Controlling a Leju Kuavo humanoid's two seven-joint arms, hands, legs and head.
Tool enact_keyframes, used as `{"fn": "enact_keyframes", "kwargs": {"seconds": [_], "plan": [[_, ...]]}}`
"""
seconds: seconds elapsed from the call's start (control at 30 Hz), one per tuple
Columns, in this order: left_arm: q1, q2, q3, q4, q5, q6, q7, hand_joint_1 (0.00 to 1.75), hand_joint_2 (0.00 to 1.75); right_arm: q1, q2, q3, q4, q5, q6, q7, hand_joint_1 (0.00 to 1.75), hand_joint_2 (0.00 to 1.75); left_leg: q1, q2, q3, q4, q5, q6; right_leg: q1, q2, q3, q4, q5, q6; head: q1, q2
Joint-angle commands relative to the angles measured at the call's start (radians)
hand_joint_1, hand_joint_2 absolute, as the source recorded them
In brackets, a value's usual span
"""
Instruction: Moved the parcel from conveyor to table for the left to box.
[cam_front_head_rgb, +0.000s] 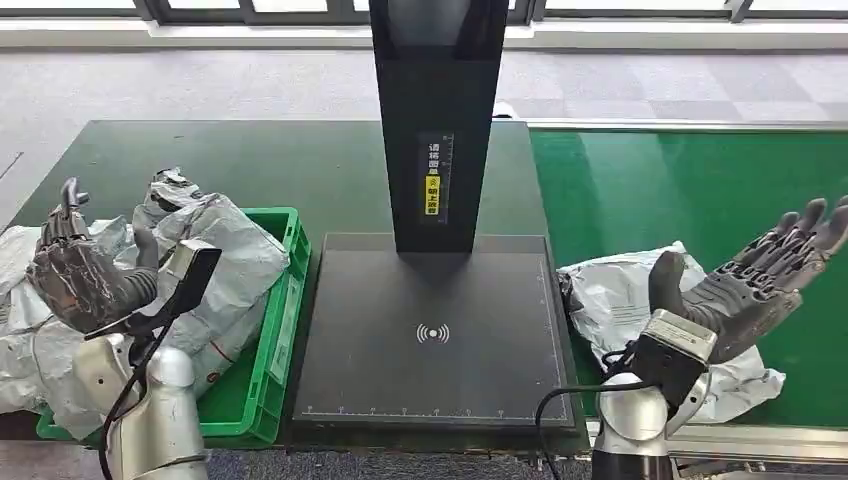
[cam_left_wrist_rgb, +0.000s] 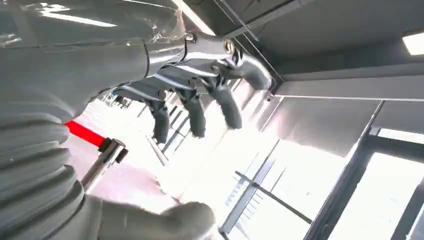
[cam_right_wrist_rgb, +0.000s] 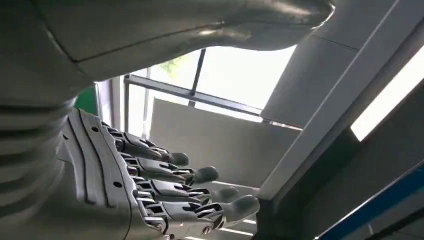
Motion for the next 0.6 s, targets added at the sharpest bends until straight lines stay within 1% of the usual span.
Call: {"fn": "enact_keyframes", "kwargs": {"seconds": [0.03, 0.07, 0.1, 0.13, 0.2, 0.27, 0.3, 0.37, 0.4, 0.43, 0.47, 0.5, 0.53, 0.57, 0.6], "plan": [[-0.021, 0.004, 0.017, 0.019, 0.064, -0.001, -0.04, 0.0, 1.75, 0.035, 0.054, -0.085, 0.194, 0.047, 0.001, 0.0, 0.0, 1.75, 0.001, -0.003, 0.004, -0.003, 0.0, -0.001, 0.001, -0.004, 0.005, -0.004, 0.0, 0.0, 0.0, 0.0], [-0.017, 0.004, 0.022, 0.008, 0.078, -0.001, -0.05, 0.0, 1.75, 0.015, 0.047, -0.105, 0.281, 0.074, 0.001, 0.0, 0.0, 1.75, 0.001, -0.002, 0.004, -0.003, 0.0, -0.001, 0.001, -0.003, 0.005, -0.003, 0.0, 0.0, 0.0, 0.0], [-0.016, 0.004, 0.026, 0.002, 0.09, -0.001, -0.06, 0.0, 1.75, -0.009, 0.052, -0.128, 0.317, 0.098, 0.001, 0.004, 0.0, 1.75, 0.002, 0.0, 0.004, -0.002, 0.0, -0.001, 0.002, 0.0, 0.004, -0.003, 0.0, 0.0, 0.0, 0.0], [-0.016, 0.004, 0.026, 0.002, 0.09, -0.001, -0.06, 0.0, 1.75, -0.009, 0.052, -0.128, 0.317, 0.098, 0.001, 0.004, 0.0, 1.75, 0.002, 0.001, 0.005, -0.004, 0.0, -0.001, 0.002, 0.0, 0.006, -0.005, 0.001, 0.0, 0.0, 0.0], [-0.013, 0.004, 0.032, -0.018, 0.101, -0.001, -0.077, 0.0, 1.75, -0.058, 0.063, -0.22, 0.417, 0.217, 0.001, 0.051, 0.0, 1.75, 0.002, 0.0, 0.004, -0.004, 0.0, -0.001, 0.002, -0.001, 0.006, -0.004, 0.001, 0.0, 0.0, 0.0], [-0.01, 0.004, 0.04, -0.045, 0.135, -0.001, -0.1, 0.0, 1.75, -0.09, 0.063, -0.324, 0.449, 0.354, 0.001, 0.111, 0.0, 1.75, 0.001, 0.0, 0.003, -0.003, 0.001, -0.001, 0.001, -0.001, 0.004, -0.003, 0.001, 0.0, 0.0, 0.0], [-0.009, 0.004, 0.045, -0.06, 0.156, -0.001, -0.115, 0.0, 1.75, -0.105, 0.063, -0.375, 0.461, 0.431, 0.001, 0.159, 0.0, 1.75, 0.002, -0.001, 0.001, -0.001, 0.0, -0.001, 0.002, -0.001, 0.003, -0.002, 0.0, 0.0, 0.0, 0.0], [-0.013, 0.004, 0.068, -0.086, 0.248, -0.001, -0.185, 0.0, 1.75, -0.128, 0.063, -0.462, 0.475, 0.647, 0.001, 0.298, 0.0, 1.75, 0.001, -0.002, 0.001, -0.001, 0.0, 0.0, 0.001, -0.002, 0.003, -0.001, 0.0, 0.0, 0.0, 0.0], [-0.013, 0.004, 0.068, -0.086, 0.248, -0.001, -0.185, 0.0, 1.75, -0.128, 0.063, -0.462, 0.475, 0.647, 0.001, 0.298, 0.0, 1.75, 0.001, -0.001, 0.001, -0.002, 0.0, -0.001, 0.001, -0.002, 0.003, -0.002, 0.001, 0.0, 0.0, 0.0], [-0.008, 0.004, 0.075, -0.088, 0.306, -0.001, -0.224, 0.0, 1.75, -0.147, 0.063, -0.507, 0.498, 0.705, 0.001, 0.32, 0.0, 1.75, 0.001, -0.002, 0.001, -0.001, 0.0, 0.0, 0.001, -0.002, 0.003, -0.001, 0.0, 0.0, 0.0, 0.0], [-0.008, 0.004, 0.08, -0.084, 0.334, -0.001, -0.243, 0.0, 1.75, -0.154, 0.063, -0.522, 0.507, 0.727, 0.001, 0.332, 0.0, 1.75, 0.0, -0.002, 0.001, -0.001, 0.0, 0.0, 0.0, -0.002, 0.003, -0.001, 0.0, 0.0, 0.0, 0.0], [-0.012, 0.004, 0.085, -0.067, 0.459, -0.001, -0.324, 0.0, 1.75, -0.159, 0.062, -0.556, 0.524, 0.856, 0.001, 0.433, 0.0, 1.75, 0.001, -0.002, 0.001, -0.002, 0.0, 0.0, 0.001, -0.002, 0.004, -0.002, 0.001, 0.0, 0.0, 0.0], [0.014, 0.004, 0.008, -0.076, 0.556, -0.001, -0.324, 0.0, 1.75, -0.167, 0.044, -0.562, 0.573, 0.944, 0.001, 0.54, 0.0, 1.75, 0.001, -0.001, 0.003, -0.003, 0.0, -0.001, 0.001, -0.002, 0.005, -0.003, 0.001, 0.0, 0.0, 0.0], [0.078, 0.004, -0.122, -0.094, 0.705, -0.001, -0.324, 0.0, 1.75, -0.193, -0.047, -0.511, 0.728, 1.007, 0.001, 0.724, 0.0, 1.75, 0.001, -0.003, 0.002, -0.002, 0.0, 0.0, 0.001, -0.003, 0.005, -0.003, 0.0, 0.0, 0.0, 0.0], [0.121, 0.004, -0.298, -0.095, 0.865, -0.001, -0.324, 0.0, 1.75, -0.191, -0.092, -0.43, 0.792, 1.007, 0.001, 0.834, 0.0, 1.75, 0.001, -0.005, 0.002, -0.002, 0.0, 0.0, 0.001, -0.005, 0.006, -0.003, 0.0, 0.0, 0.0, 0.0]]}}
